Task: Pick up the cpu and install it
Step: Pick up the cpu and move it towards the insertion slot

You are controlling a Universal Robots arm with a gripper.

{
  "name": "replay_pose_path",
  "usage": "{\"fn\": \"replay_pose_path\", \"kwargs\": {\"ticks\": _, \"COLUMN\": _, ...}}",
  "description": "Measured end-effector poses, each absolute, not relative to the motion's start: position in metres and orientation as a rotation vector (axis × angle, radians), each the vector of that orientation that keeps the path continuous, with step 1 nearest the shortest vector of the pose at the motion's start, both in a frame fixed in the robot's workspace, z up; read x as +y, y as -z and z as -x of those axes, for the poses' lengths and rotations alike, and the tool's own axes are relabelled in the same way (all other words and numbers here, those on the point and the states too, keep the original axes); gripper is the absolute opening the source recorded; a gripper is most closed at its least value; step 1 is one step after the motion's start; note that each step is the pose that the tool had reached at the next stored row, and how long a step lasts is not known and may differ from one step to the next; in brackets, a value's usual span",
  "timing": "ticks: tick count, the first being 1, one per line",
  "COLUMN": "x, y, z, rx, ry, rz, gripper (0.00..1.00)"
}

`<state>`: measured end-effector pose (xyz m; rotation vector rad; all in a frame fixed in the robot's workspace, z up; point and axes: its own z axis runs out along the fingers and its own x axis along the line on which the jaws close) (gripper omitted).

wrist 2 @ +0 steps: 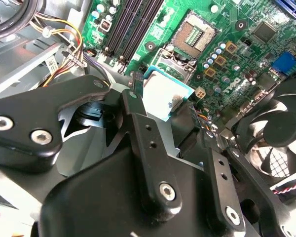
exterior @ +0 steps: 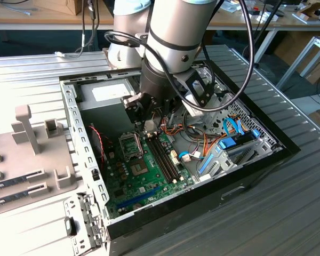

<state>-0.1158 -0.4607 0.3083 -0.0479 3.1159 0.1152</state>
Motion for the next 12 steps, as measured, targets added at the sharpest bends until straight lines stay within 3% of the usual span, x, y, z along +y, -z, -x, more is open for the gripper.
{"fn": "replay_pose_path", "kwargs": {"ticks": 12, "x": -0.4607, "y": -0.3047, "z": 0.1082, "rx": 3.116, "ry": -0.115, "rz": 0.048, "gripper": 0.47}}
